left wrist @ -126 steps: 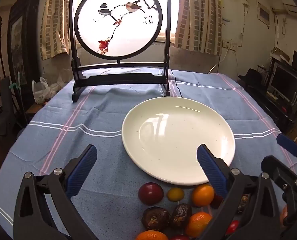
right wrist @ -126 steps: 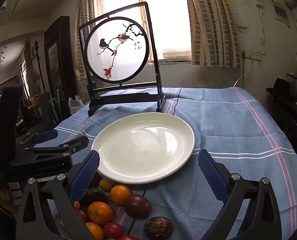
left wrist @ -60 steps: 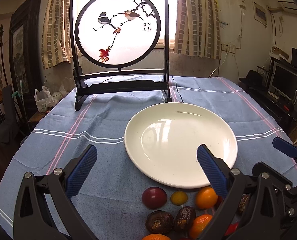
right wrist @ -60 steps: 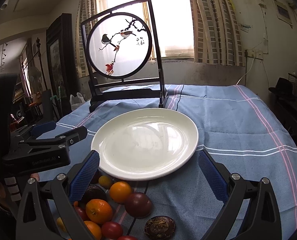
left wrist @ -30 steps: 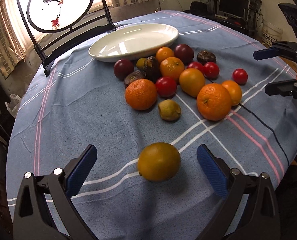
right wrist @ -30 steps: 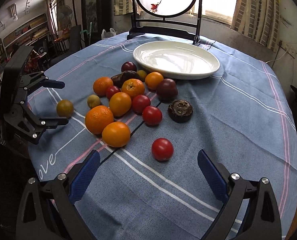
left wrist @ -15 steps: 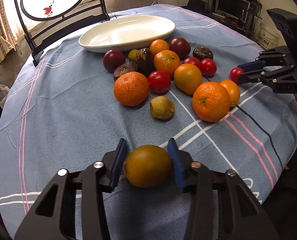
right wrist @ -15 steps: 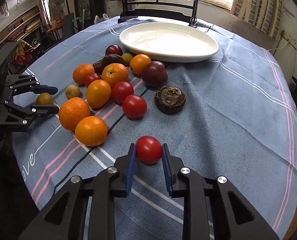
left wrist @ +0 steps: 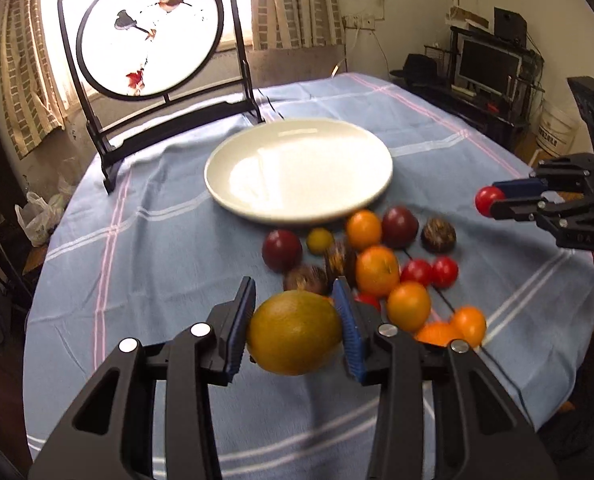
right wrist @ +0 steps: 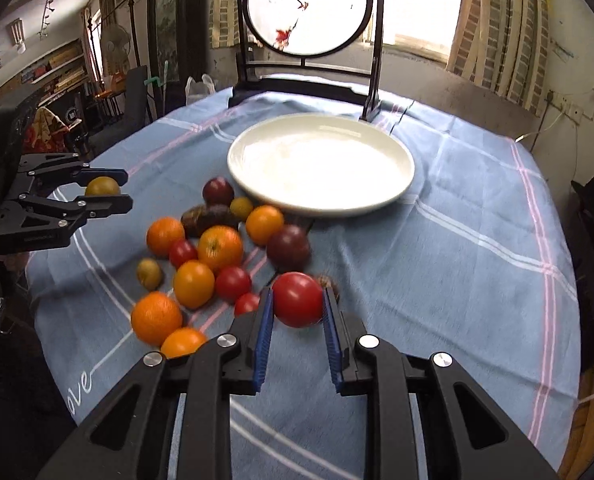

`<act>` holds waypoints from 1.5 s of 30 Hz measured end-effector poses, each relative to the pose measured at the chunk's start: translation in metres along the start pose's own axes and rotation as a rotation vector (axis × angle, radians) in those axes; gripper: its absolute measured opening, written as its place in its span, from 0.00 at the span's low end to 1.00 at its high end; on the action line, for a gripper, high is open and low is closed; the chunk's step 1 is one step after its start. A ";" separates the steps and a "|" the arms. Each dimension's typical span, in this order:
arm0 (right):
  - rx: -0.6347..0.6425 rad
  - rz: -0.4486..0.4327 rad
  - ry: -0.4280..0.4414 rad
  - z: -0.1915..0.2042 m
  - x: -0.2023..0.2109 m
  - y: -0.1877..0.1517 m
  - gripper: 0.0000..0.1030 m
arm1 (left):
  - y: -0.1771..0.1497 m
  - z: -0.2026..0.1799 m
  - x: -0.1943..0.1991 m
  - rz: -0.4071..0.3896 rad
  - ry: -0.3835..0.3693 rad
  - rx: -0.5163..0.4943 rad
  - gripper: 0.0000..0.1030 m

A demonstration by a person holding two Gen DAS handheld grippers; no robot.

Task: Organize fruits
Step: 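Carry both fruits over the white plate and open both tools to release them, then grasp a large mandarin with the left tool while the right tool grasps an orange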

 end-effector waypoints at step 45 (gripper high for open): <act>-0.021 -0.038 0.117 0.012 -0.026 0.034 0.68 | 0.054 0.028 -0.057 -0.015 0.137 0.040 0.82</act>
Point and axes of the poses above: each gripper's, at about its wrist camera, not at the fingertips, and x roughly against the way its jaws point, z to its left, y to its top, the point moved 8 cm from there along -x, roughly the way its jaws point, and after that the axes turned 9 degrees about -z, right-handed, at the moved point
